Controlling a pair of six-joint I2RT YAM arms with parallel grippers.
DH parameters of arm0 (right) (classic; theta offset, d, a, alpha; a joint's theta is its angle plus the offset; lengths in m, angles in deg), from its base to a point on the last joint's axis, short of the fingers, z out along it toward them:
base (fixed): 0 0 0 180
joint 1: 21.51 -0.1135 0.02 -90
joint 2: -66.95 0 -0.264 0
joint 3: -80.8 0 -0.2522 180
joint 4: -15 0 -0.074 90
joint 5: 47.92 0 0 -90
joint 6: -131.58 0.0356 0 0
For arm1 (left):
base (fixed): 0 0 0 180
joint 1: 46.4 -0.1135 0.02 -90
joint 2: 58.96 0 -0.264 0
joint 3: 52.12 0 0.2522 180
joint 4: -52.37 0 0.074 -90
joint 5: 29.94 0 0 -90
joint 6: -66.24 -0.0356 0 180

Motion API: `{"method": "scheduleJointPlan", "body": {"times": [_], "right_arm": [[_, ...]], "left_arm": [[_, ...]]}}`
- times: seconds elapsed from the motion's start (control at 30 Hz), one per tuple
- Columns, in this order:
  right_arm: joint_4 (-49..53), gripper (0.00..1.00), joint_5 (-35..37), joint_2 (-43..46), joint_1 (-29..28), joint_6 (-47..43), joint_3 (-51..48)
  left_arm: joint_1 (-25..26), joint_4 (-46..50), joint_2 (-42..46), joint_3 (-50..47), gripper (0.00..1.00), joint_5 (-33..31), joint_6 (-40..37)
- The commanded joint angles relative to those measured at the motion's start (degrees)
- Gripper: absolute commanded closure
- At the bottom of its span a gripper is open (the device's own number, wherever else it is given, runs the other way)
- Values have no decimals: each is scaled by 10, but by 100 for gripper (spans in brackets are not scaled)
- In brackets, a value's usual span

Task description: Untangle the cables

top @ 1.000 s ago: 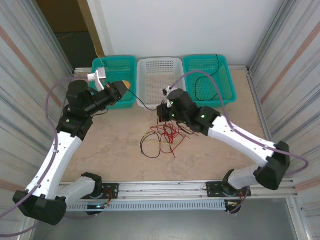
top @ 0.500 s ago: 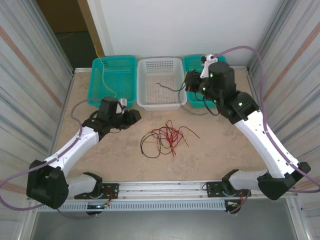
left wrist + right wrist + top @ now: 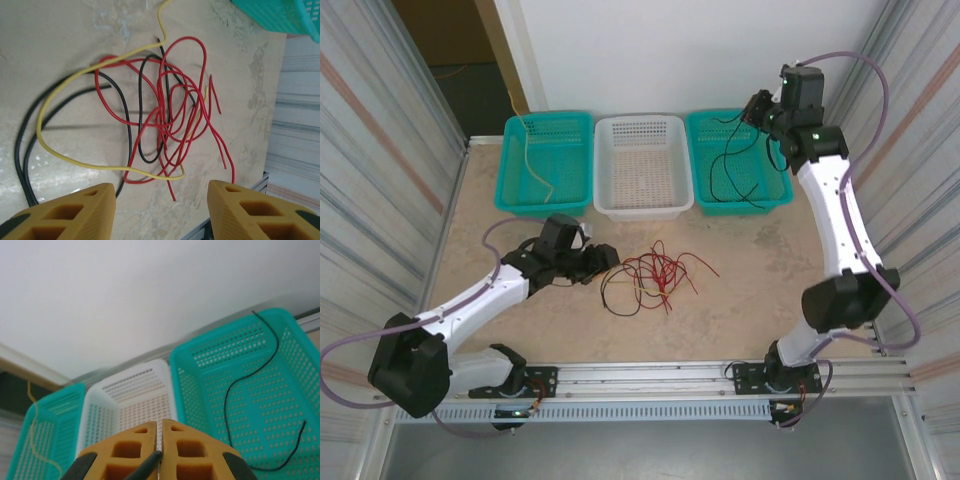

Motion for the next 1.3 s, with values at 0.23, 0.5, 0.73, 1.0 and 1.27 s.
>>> {"method": "scheduleJointPlan", "body": {"times": [0.23,0.5,0.73,1.0,1.27], "right_arm": [[110,59,-43,-202,56,24,192],[96,53,-32,-136,51,22,78],[-2,50,-33,86,-2,49,-233],[-2,54,49,239,-199,69,-446],[1,64,71,259,-311,105,-510]], "left_arm": [[1,26,12,-23,42,-24,56],[-8,-16,-24,-45,45,-2,98],[-5,-87,-52,-72,48,-2,156],[15,-147,-126,-71,53,-5,204],[22,-158,-144,-56,80,-24,218]]}}
